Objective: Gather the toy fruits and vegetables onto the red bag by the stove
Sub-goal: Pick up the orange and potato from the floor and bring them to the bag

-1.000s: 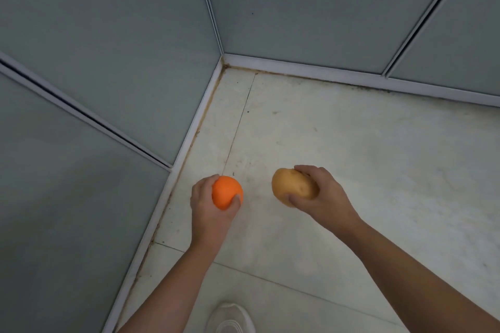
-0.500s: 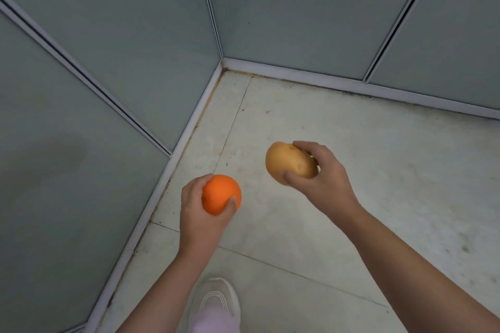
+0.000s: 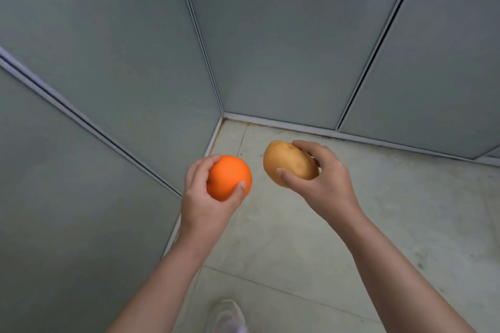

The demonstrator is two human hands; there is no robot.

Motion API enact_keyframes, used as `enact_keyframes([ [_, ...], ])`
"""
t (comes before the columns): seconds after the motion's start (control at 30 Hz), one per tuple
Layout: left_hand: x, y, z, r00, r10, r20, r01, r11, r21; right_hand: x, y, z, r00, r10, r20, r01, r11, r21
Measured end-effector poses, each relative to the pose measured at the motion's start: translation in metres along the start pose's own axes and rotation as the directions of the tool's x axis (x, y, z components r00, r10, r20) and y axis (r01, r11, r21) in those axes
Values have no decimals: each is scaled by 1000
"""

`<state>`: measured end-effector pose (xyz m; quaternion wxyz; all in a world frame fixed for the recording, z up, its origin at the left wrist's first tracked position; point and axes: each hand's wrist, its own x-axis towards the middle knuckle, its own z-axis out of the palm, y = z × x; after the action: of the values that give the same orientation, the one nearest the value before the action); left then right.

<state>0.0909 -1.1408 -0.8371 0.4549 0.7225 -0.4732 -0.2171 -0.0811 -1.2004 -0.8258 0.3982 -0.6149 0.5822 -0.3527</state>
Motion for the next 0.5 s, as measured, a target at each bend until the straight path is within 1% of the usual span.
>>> enact_keyframes([
  [0.13, 19, 63, -25, 998, -2, 68, 3, 1000, -25, 10, -66, -34, 999, 36, -7, -36, 999, -9],
  [0.33, 44, 169, -74, 997, -1, 77, 9, 995, -96, 14, -177, -90, 998, 47, -39, -46, 998, 30],
  [0.5, 53, 254, -108, 993, 54, 110, -39, 990, -133, 14, -265, -136, 994, 56, -98, -52, 997, 49],
])
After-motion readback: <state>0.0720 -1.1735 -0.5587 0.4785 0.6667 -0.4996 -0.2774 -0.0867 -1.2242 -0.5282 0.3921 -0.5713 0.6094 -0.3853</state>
